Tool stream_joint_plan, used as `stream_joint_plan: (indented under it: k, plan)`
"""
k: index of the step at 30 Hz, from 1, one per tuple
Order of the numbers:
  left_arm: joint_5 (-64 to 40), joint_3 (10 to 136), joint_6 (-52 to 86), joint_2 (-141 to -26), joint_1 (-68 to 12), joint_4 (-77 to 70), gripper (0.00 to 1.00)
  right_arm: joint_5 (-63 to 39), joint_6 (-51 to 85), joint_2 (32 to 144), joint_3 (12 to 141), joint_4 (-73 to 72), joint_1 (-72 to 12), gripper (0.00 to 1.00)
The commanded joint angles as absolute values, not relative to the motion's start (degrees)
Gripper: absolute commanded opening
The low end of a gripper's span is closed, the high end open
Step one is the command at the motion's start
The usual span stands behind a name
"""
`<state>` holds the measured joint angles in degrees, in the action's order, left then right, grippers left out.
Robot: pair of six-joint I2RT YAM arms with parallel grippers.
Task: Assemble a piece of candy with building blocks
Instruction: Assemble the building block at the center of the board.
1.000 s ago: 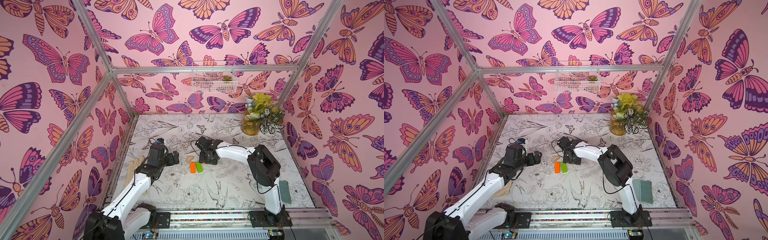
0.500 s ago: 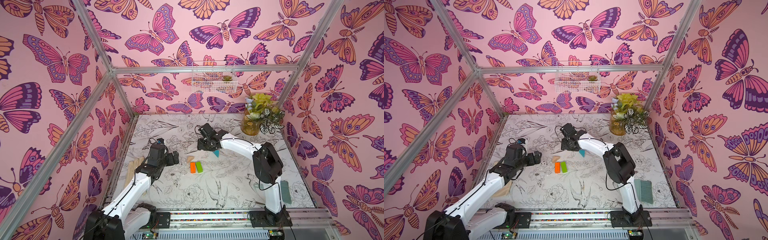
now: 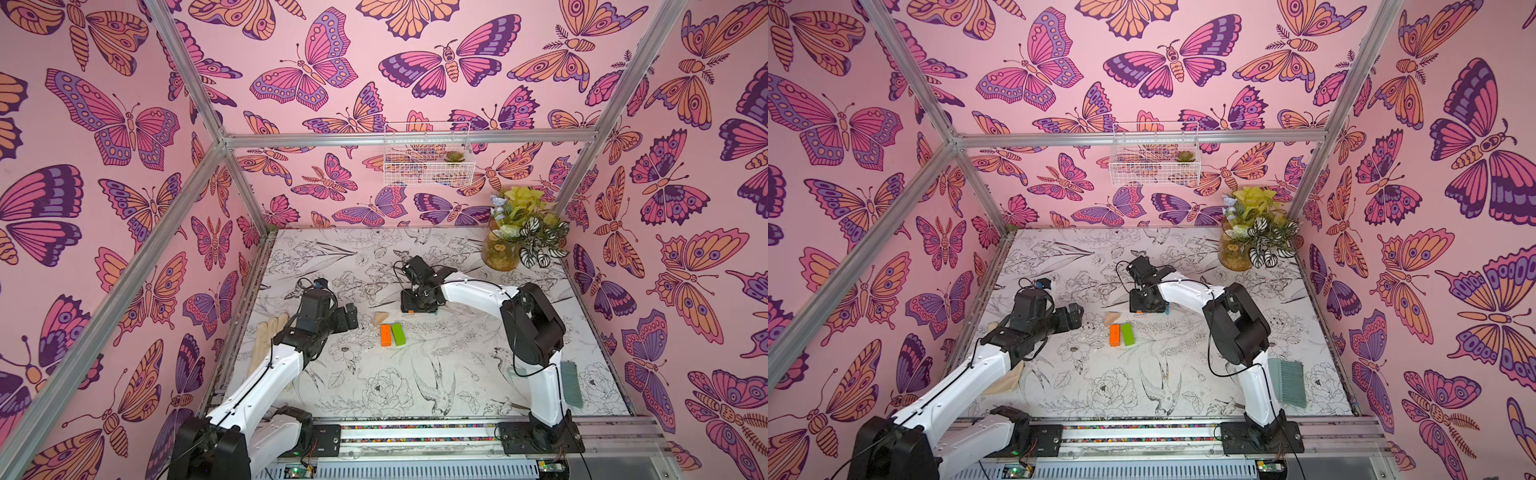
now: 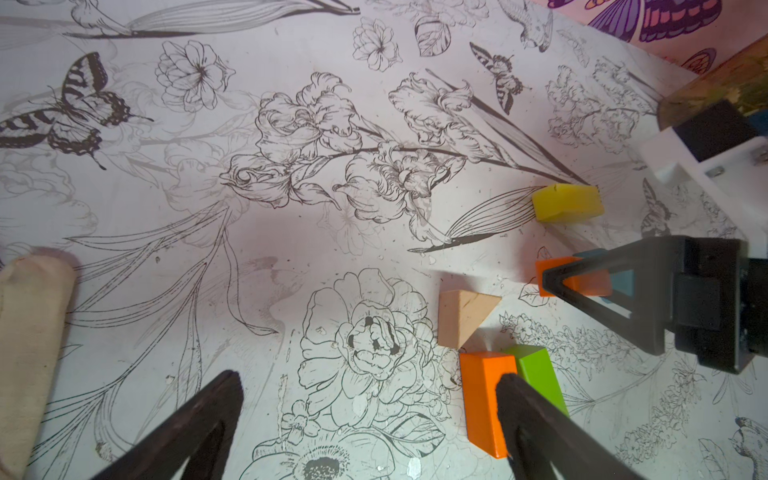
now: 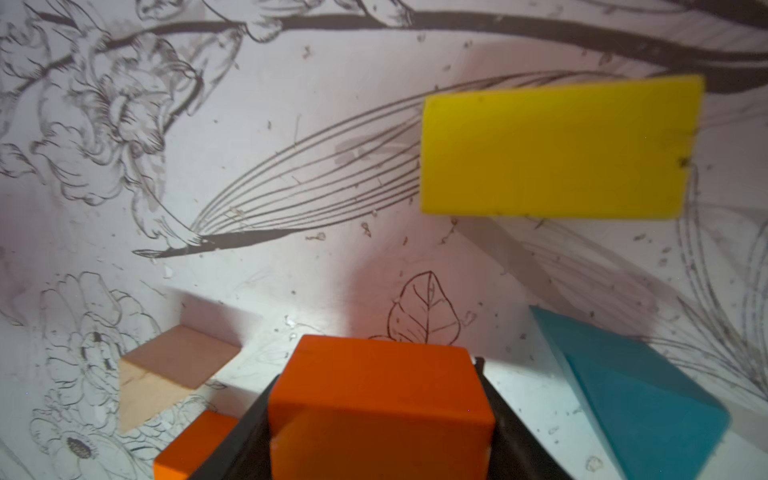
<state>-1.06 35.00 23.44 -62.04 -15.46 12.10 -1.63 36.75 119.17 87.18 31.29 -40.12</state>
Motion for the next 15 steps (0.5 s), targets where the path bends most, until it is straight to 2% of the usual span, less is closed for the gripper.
stream_joint_plan:
  k: [1, 15]
  plan:
    - [-1.1, 36.0, 24.0, -62.9, -15.7, 12.7, 0.98, -0.8, 35.7, 118.4, 85.5, 32.4, -38.6, 0.32]
    - [-0.5, 36.0, 23.9, -61.8, -15.7, 12.3, 0.98, 0.0, 31.5, 119.5, 85.8, 31.8, -34.3, 0.33]
